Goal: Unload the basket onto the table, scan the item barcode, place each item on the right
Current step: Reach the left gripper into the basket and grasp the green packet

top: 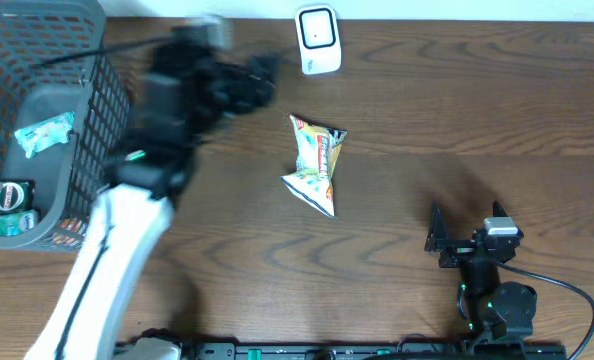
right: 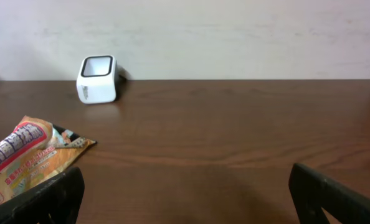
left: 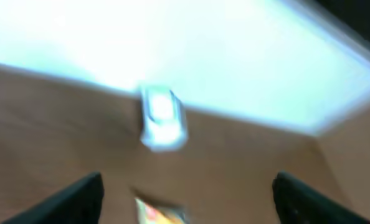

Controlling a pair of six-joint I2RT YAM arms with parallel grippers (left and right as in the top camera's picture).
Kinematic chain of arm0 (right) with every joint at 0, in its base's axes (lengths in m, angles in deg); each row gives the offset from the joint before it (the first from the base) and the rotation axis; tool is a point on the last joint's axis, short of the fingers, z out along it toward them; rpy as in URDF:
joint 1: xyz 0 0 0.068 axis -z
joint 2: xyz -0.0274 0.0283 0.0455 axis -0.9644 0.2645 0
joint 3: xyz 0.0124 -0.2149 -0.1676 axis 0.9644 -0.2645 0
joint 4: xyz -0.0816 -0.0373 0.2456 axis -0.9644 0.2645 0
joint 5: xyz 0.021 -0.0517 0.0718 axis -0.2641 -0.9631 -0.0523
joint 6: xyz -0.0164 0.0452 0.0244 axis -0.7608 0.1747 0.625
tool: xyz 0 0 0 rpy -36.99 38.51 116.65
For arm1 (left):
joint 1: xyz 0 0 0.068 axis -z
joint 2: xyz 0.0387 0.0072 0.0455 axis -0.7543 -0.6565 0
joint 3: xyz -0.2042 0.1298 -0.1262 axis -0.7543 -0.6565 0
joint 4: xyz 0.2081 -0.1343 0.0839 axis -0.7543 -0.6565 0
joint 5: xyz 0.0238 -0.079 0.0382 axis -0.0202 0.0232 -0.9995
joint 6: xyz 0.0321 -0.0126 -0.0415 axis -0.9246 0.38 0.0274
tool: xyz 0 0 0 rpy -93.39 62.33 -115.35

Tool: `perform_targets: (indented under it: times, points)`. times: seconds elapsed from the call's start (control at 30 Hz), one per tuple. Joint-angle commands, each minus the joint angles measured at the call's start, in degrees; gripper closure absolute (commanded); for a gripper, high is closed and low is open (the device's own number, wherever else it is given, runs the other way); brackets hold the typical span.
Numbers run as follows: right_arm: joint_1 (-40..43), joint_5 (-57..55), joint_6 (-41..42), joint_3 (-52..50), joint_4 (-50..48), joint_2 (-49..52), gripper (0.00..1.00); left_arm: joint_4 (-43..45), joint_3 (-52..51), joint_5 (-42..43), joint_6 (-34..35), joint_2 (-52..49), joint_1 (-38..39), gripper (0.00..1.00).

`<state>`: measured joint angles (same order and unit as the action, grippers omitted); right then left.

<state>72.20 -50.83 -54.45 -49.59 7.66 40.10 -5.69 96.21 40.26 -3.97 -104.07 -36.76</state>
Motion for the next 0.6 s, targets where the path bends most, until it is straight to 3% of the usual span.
perform_targets:
  times: [0.0, 0.1, 0.33, 0.57]
  points:
    - [-0.63, 0.13, -0.66, -0.09, 0.24, -0.24, 0.01, -0.24, 1.2, -10.6, -6.71, 5.84, -8.83, 0.05]
    - [-0.63, 0.15, -0.66, -0.09, 0.24, -0.26, 0.01, -0.28, 1.2, -14.69, -6.67, 8.96, -18.03, 0.04]
    - [-0.63, 0.13, -0.66, -0.09, 0.24, -0.26, 0.01, -3.21, 1.16, -14.78, -7.61, 7.1, -39.63, 0.03]
    - [-0.63, 0.13, -0.66, -0.09, 0.24, -0.26, 0.01, -7.93, 1.14, -14.82, -18.32, -3.02, -47.78, 0.03]
